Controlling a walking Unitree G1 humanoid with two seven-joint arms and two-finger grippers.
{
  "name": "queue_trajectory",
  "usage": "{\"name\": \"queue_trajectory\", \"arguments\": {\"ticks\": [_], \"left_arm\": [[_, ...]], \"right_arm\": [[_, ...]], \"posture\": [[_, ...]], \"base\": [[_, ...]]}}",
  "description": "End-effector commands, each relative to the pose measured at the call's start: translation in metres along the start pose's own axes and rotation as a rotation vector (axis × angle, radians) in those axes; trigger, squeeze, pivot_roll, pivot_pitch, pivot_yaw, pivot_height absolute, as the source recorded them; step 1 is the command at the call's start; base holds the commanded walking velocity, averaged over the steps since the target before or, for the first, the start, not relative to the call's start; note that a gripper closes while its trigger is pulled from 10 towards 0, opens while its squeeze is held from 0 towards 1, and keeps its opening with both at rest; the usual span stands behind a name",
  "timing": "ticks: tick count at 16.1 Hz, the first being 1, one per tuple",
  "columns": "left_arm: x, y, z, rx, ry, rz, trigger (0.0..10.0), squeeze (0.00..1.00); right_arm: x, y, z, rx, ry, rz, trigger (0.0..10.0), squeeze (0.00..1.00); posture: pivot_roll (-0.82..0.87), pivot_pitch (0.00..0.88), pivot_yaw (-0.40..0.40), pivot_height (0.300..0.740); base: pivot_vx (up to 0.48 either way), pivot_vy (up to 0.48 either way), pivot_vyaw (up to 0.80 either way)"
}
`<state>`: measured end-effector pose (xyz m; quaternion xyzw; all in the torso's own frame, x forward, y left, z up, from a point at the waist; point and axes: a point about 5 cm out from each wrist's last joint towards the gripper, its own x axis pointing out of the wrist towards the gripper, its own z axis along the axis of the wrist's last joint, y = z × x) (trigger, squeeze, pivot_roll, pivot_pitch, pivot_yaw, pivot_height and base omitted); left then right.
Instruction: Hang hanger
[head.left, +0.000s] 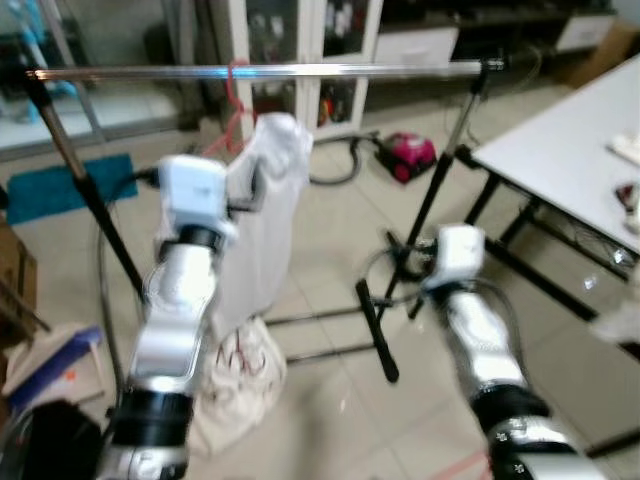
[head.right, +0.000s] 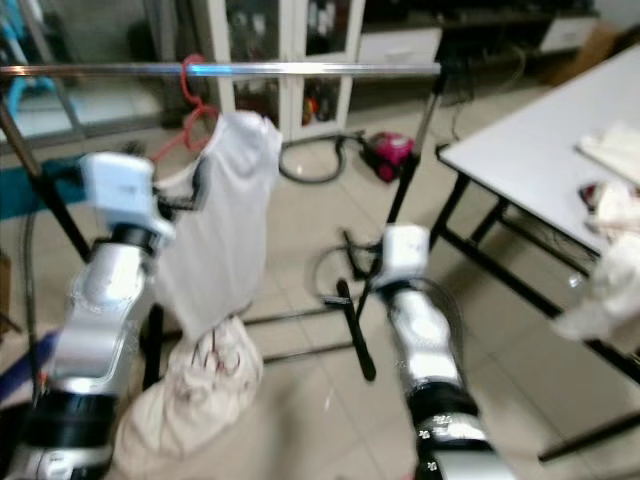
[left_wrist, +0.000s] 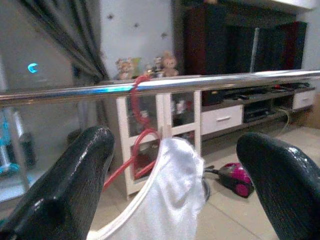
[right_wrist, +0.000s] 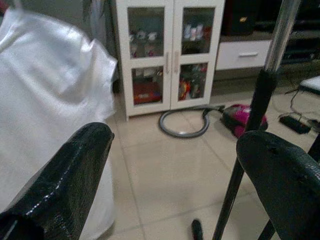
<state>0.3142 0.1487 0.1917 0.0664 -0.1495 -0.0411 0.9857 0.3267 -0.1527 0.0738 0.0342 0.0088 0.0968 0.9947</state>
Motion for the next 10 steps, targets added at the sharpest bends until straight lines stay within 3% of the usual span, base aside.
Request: {"name": "queue_trajectory", "arguments": {"ticks": [1, 5, 7, 9, 10], "left_arm": [[0.003, 0.012, 0.010, 0.019, -0.028, 0.026, 10.0, 0.00], [0.011, 0.025, 0.008, 0.004, 0.015, 0.059, 10.0, 0.00], [0.014, 0.033, -0.001, -0.034, 0.097, 0.087, 10.0, 0.00], [0.018, 0.056, -0.015, 0.032, 0.190, 0.111, 10.0, 0.00], [0.020, 0.083, -0.024, 0.013, 0.258, 0.177, 10.0, 0.00]], "right_arm": [[0.005, 0.010, 0.006, 0.010, -0.026, 0.033, 10.0, 0.00], [0.006, 0.009, 0.006, 0.008, -0.021, 0.040, 10.0, 0.00], [0.005, 0.009, 0.006, 0.007, -0.019, 0.041, 10.0, 0.00], [0.004, 0.008, 0.005, 0.004, -0.016, 0.046, 10.0, 0.00], [0.001, 0.008, 0.003, 0.002, -0.014, 0.050, 10.0, 0.00]], "posture": [[0.17, 0.000, -0.052, 0.740], [0.17, 0.000, -0.052, 0.740], [0.16, 0.000, -0.051, 0.740], [0.16, 0.000, -0.051, 0.740], [0.15, 0.000, -0.051, 0.740]], "base": [[0.431, 0.000, 0.00], [0.413, 0.081, 0.00], [0.000, 0.000, 0.00], [0.000, 0.000, 0.00], [0.000, 0.000, 0.00]]}}
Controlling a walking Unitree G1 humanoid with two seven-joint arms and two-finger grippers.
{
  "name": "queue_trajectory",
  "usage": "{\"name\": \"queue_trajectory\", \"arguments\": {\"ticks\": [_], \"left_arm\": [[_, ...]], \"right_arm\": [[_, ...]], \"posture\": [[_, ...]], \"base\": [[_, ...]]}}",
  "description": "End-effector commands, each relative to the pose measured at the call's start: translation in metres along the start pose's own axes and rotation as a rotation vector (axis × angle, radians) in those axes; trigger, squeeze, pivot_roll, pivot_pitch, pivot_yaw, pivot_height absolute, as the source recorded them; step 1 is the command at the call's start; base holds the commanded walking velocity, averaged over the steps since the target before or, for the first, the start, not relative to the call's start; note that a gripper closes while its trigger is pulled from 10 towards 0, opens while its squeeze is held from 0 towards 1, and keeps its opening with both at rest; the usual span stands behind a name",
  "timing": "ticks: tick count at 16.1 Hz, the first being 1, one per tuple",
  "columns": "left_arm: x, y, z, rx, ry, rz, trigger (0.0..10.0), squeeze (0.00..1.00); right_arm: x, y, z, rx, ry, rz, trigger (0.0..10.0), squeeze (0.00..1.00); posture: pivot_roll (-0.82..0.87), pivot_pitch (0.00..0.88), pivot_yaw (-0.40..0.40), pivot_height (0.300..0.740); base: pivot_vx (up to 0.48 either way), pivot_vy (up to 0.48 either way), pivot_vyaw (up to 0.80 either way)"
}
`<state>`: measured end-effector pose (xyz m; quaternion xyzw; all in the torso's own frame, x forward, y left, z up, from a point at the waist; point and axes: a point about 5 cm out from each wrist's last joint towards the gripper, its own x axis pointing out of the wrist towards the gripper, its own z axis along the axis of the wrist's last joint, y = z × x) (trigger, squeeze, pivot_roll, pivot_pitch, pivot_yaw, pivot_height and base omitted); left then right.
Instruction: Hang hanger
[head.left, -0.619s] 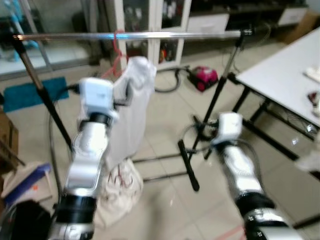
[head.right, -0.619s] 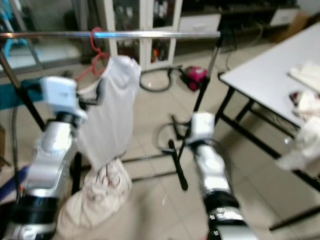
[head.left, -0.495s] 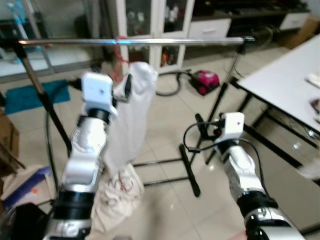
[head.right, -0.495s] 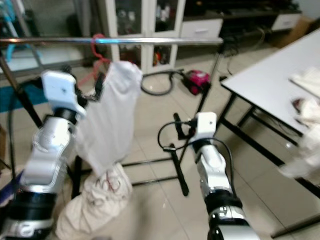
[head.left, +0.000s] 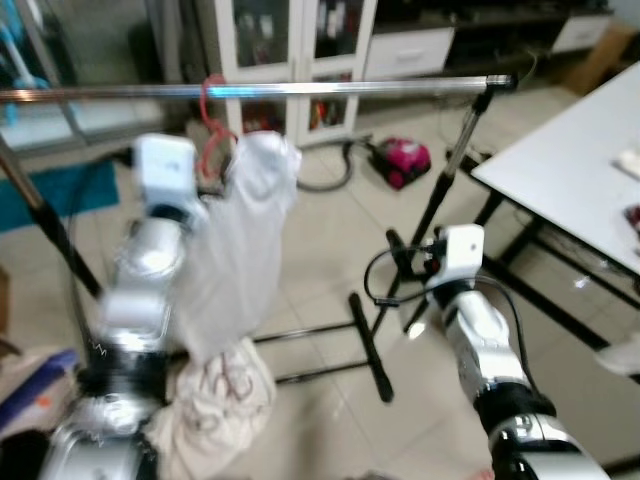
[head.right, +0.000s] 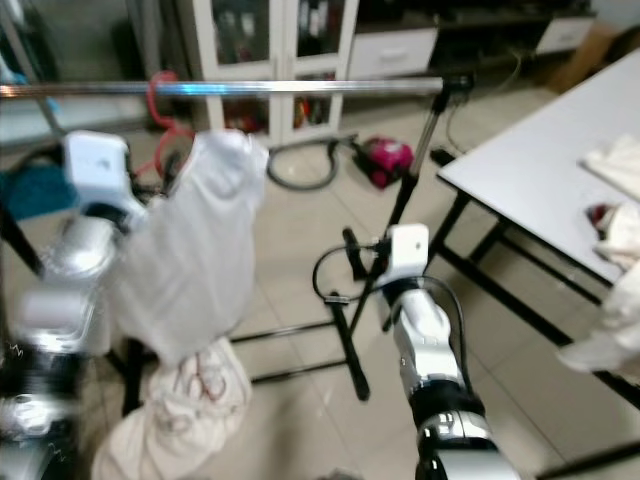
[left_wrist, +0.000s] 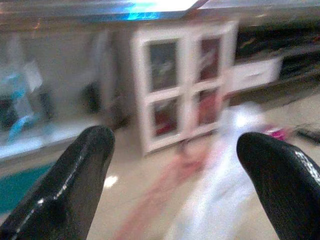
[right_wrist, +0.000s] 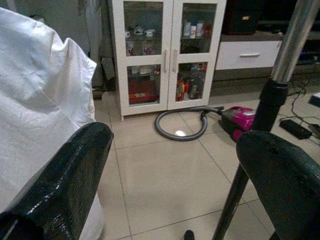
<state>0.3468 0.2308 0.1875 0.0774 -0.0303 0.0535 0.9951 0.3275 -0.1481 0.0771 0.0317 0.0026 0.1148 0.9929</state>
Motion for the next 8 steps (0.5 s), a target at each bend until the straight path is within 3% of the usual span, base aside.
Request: {"name": "queue_trajectory", "arguments": {"ticks": [1, 4, 8], "left_arm": [[0.005, 0.015, -0.004, -0.029, 0.038, 0.034, 10.0, 0.00], [0.017, 0.038, 0.000, -0.004, 0.057, 0.069, 10.0, 0.00], [0.034, 0.041, 0.019, -0.070, 0.007, -0.026, 10.0, 0.00]], "right_arm": [[-0.003, 0.003, -0.001, 0.005, 0.001, 0.018, 10.0, 0.00], [-0.012, 0.001, -0.004, -0.015, 0.002, 0.030, 10.0, 0.00], [-0.033, -0.010, -0.009, -0.040, 0.023, 0.013, 10.0, 0.00]], "posture": [[0.15, 0.000, -0.053, 0.740], [0.11, 0.000, -0.050, 0.740], [0.05, 0.000, -0.038, 0.740]], "base": [[0.000, 0.000, 0.00], [0.000, 0.000, 0.00], [0.000, 0.000, 0.00]]}}
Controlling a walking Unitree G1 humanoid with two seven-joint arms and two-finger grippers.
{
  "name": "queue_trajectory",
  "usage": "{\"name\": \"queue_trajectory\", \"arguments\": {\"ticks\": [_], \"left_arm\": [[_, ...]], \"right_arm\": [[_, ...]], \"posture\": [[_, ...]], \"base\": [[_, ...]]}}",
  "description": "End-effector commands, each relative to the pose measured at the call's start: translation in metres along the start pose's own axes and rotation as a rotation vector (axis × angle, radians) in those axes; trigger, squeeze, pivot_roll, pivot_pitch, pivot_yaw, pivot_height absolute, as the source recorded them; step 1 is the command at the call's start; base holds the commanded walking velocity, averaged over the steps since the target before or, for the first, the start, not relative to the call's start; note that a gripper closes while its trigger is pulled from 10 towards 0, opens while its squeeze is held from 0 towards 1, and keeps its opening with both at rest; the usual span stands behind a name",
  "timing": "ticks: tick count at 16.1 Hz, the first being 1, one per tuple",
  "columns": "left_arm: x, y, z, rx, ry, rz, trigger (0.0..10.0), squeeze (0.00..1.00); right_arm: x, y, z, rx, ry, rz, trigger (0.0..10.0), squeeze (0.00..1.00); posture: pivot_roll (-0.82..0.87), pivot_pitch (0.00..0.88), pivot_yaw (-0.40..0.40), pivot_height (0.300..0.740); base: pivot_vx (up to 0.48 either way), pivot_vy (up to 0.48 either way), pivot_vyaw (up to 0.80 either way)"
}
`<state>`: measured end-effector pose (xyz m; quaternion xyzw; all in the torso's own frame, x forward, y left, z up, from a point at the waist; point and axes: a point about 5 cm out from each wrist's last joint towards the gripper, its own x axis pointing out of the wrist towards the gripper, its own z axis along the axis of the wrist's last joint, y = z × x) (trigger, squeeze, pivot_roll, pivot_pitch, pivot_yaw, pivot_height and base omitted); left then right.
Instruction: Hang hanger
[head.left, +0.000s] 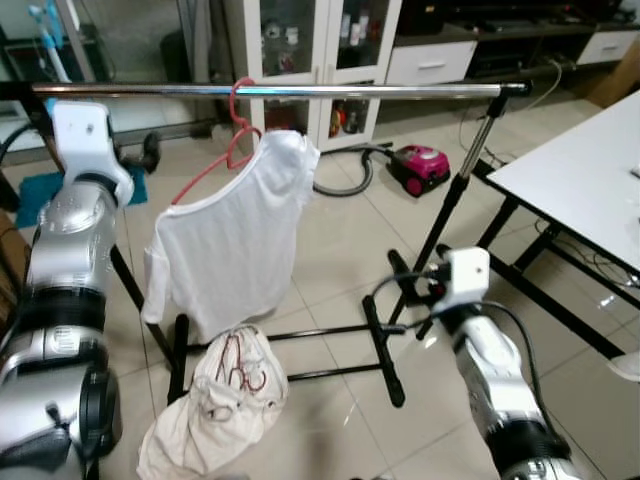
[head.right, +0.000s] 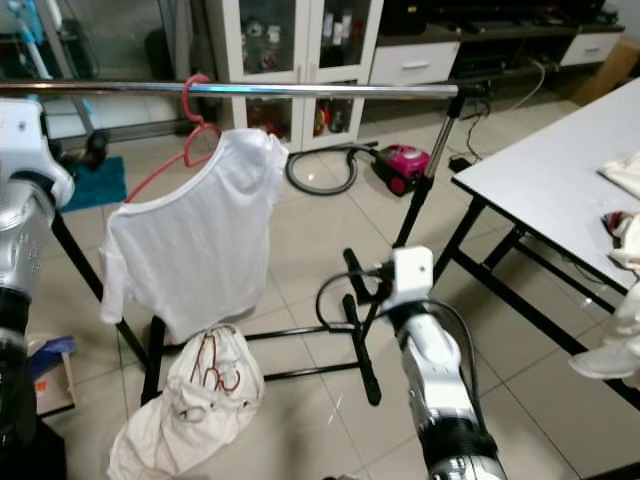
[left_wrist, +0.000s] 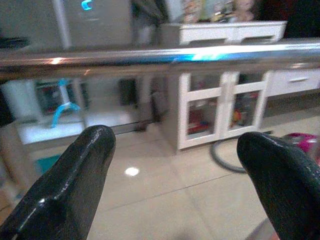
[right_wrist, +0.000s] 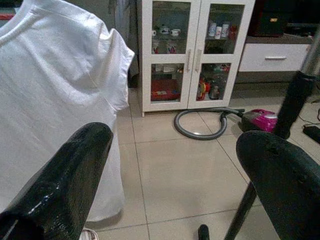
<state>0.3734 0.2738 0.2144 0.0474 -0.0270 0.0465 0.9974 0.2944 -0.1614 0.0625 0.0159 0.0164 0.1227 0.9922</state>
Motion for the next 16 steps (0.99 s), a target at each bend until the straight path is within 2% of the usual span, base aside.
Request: {"name": "queue_trajectory", "arguments": {"ticks": [1, 2, 5, 9, 12, 16], "left_arm": [[0.005, -0.006, 0.008, -0.028, -0.021, -0.055, 10.0, 0.00], [0.011, -0.012, 0.017, -0.030, -0.034, -0.125, 10.0, 0.00], [0.017, -0.020, 0.019, -0.014, -0.002, -0.227, 10.0, 0.00], [0.020, -0.024, 0.012, 0.036, 0.054, -0.303, 10.0, 0.00], [0.023, -0.028, 0.015, 0.055, 0.053, -0.350, 10.0, 0.00], [0.025, -0.037, 0.023, 0.004, 0.019, -0.411, 10.0, 0.00]], "right_arm": [[-0.003, -0.006, 0.004, -0.013, -0.007, -0.012, 10.0, 0.00], [-0.007, -0.007, 0.005, -0.010, -0.005, -0.026, 10.0, 0.00], [-0.013, -0.005, 0.005, -0.005, -0.003, -0.038, 10.0, 0.00], [-0.022, -0.004, 0.004, 0.001, 0.010, -0.049, 10.0, 0.00], [-0.030, -0.004, 0.004, -0.010, 0.022, -0.050, 10.0, 0.00], [-0.035, -0.007, 0.006, -0.010, 0.030, -0.069, 10.0, 0.00]], "posture": [[0.03, 0.000, -0.030, 0.740], [0.02, 0.000, -0.018, 0.740], [0.00, 0.000, 0.005, 0.740], [-0.03, 0.017, 0.020, 0.740], [-0.05, 0.027, 0.033, 0.740], [-0.07, 0.033, 0.041, 0.740]], "base": [[0.000, 0.000, 0.00], [0.000, 0.000, 0.00], [0.000, 0.000, 0.00], [0.000, 0.000, 0.00], [0.000, 0.000, 0.00], [0.000, 0.000, 0.00]]}}
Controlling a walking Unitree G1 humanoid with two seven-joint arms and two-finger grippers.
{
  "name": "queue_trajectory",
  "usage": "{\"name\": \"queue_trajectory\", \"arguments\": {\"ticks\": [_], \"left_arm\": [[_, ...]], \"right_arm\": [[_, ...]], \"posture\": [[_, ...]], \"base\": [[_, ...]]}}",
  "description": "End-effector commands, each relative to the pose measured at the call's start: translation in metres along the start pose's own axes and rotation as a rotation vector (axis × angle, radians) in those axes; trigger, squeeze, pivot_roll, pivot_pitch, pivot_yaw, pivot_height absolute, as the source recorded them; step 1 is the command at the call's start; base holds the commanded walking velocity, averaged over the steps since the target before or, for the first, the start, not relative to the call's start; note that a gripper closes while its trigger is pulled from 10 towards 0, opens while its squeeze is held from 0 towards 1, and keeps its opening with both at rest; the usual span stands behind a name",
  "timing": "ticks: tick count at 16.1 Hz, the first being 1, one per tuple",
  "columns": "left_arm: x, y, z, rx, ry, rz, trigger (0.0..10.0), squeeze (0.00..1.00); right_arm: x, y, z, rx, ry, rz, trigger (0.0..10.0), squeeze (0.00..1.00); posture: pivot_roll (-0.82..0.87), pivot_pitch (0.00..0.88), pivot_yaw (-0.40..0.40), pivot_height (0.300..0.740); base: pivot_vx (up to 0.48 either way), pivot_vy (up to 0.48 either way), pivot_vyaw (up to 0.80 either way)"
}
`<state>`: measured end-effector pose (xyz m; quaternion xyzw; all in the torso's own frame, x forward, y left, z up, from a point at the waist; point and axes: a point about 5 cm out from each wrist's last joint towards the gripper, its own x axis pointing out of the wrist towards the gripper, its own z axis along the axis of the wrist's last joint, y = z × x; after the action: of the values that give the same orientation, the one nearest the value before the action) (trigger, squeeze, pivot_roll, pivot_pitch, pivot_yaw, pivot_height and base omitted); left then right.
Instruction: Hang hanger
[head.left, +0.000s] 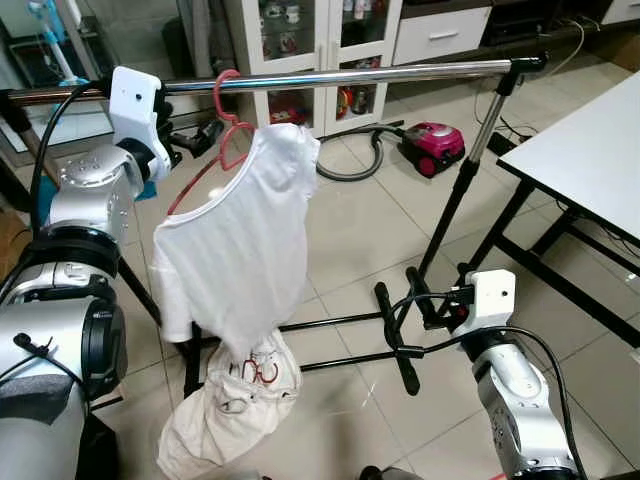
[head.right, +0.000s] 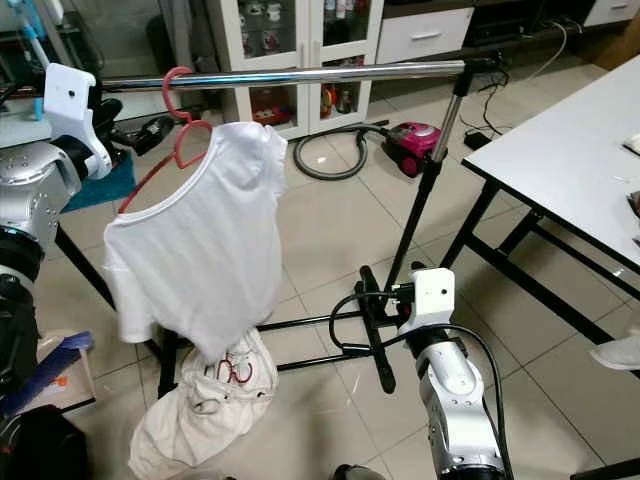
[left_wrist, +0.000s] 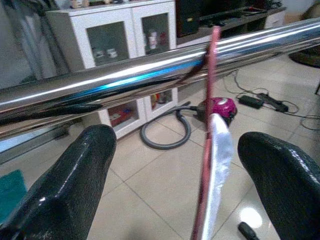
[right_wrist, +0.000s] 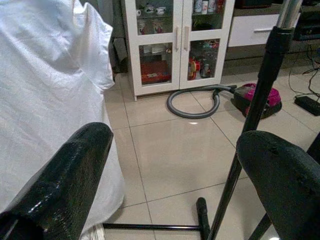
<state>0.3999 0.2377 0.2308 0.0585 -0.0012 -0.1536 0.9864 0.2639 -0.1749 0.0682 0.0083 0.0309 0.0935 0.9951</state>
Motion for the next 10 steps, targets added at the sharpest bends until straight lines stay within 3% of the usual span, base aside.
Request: {"name": "queue_trajectory", "arguments": {"ticks": [1, 7, 10], "left_arm": [[0.004, -0.005, 0.001, -0.007, 0.005, -0.030, 10.0, 0.00], [0.011, -0.018, -0.011, 0.019, 0.058, -0.041, 10.0, 0.00], [0.011, -0.016, -0.017, 0.046, 0.064, 0.053, 10.0, 0.00]], "right_arm": [[-0.004, 0.000, 0.002, 0.002, 0.005, -0.006, 10.0, 0.00], [-0.010, -0.001, 0.001, 0.001, 0.020, -0.010, 10.0, 0.00], [-0.008, -0.001, 0.002, 0.002, 0.025, -0.008, 10.0, 0.00]], "posture": [[-0.08, 0.036, 0.045, 0.740], [-0.09, 0.046, 0.051, 0.740], [-0.09, 0.035, 0.045, 0.740]], "base": [[0.000, 0.000, 0.00], [0.000, 0.000, 0.00], [0.000, 0.000, 0.00]]}}
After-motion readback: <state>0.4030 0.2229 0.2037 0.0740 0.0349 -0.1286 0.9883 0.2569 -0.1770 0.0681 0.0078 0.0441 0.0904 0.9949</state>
